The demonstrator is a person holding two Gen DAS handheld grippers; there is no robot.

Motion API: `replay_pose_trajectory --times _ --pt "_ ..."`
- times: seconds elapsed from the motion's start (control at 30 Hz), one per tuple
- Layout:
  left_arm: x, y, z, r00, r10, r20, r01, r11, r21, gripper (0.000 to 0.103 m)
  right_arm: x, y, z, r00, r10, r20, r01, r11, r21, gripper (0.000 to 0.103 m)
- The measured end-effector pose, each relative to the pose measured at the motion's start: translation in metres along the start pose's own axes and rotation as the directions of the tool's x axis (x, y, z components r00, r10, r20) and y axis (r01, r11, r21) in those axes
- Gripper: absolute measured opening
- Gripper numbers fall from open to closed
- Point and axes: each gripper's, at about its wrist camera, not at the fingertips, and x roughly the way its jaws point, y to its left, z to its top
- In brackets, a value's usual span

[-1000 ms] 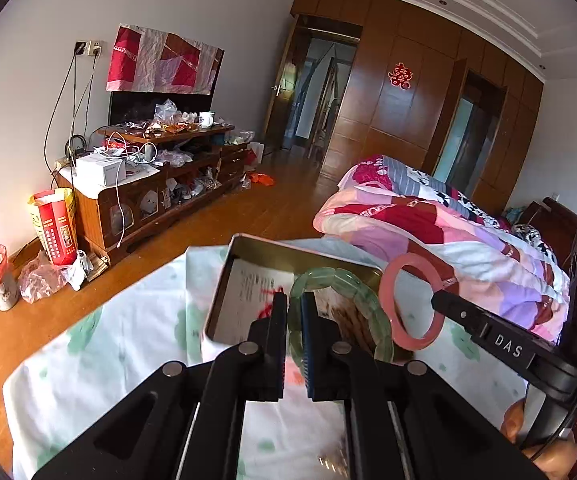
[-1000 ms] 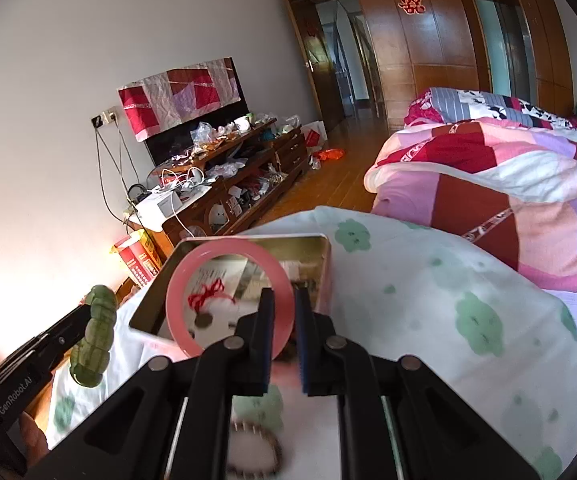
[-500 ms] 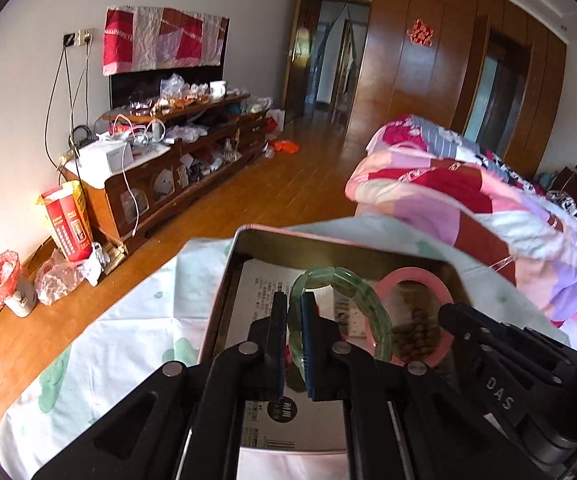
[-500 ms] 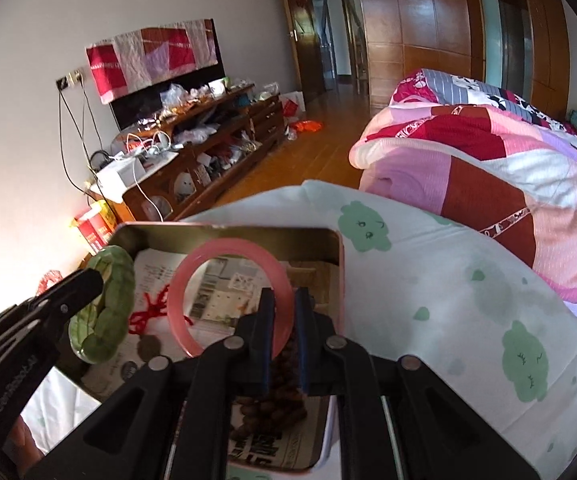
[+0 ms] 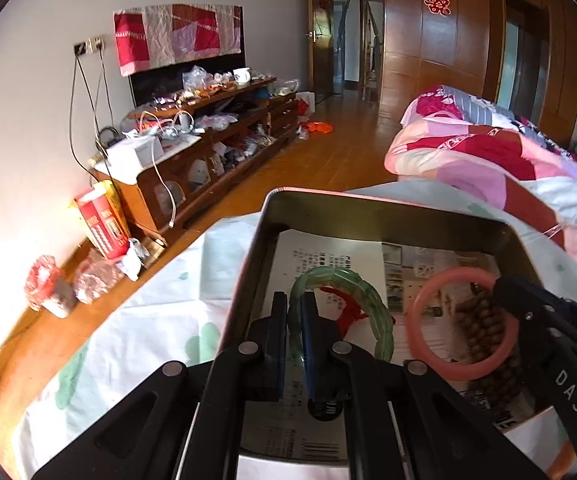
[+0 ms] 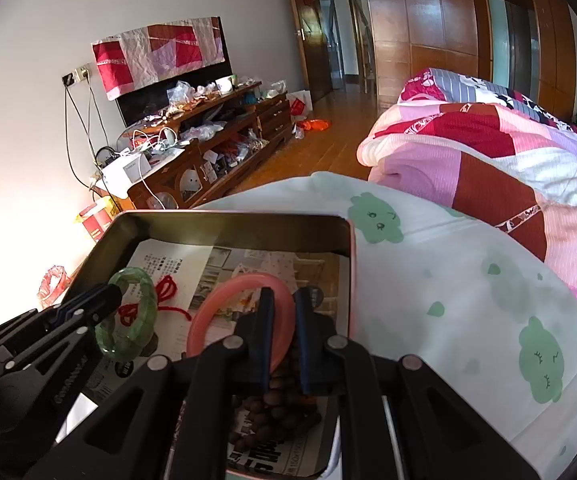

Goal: Organize jewelry
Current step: 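Lower both bangles into the pink tin and open both tools, then withdraw both tools from the tin back over the table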

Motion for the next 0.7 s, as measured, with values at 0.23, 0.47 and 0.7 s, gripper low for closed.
replay_pose_trajectory --times 0.23,0.47,0.7 --pt "0.002 -0.007 0.001 1.000 0.028 -0.010 -0.028 0.999 0.040 0.014 -0.005 -0.009 0.003 0.999 0.047 0.024 -0.048 0.997 0.062 0.029" --pt "-0.012 -0.014 0.002 0.998 -0.014 0.065 0.009 0.997 0.071 0.063 -0.030 0.000 0.006 0.986 -0.011 0.167 0.007 1.000 0.028 0.086" --pt "-0.026 -0.015 0.003 0.992 -0.063 0.107 0.055 0.995 0.079 0.071 -0.040 -0.011 0.010 0.984 -0.030 0.176 0.019 0.998 0.067 0.086"
